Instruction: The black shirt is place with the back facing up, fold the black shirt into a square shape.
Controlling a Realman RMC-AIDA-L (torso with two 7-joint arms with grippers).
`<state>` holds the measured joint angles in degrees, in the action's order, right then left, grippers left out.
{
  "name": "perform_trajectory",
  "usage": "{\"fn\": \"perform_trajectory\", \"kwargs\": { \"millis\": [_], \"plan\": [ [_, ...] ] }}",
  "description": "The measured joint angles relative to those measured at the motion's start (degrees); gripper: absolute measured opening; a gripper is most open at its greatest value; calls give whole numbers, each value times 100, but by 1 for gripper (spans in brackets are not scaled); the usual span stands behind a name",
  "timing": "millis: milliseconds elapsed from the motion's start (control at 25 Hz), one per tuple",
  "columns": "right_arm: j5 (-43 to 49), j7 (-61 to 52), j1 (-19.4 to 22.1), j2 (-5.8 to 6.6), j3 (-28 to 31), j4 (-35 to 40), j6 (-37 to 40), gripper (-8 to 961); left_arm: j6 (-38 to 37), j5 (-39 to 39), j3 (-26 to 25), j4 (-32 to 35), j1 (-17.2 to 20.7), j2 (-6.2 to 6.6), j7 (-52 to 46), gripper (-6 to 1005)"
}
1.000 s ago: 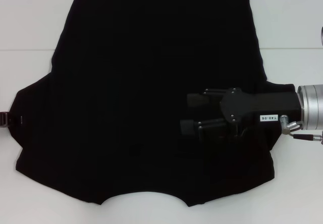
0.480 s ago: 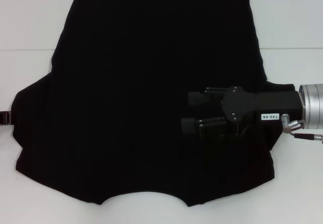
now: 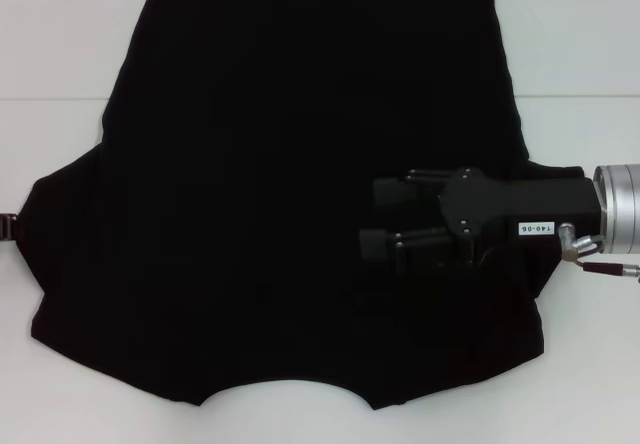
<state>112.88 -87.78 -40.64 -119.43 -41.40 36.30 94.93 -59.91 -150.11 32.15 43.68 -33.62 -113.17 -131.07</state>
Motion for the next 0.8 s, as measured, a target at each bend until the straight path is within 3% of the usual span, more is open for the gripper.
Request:
{"fn": "perform_trajectory", "kwargs": {
  "millis": [800],
  "plan": [
    [-178,17,4,-9,-16,-35,-26,914,7,-280,-155,443,189,99,-301,1]
  ]
}}
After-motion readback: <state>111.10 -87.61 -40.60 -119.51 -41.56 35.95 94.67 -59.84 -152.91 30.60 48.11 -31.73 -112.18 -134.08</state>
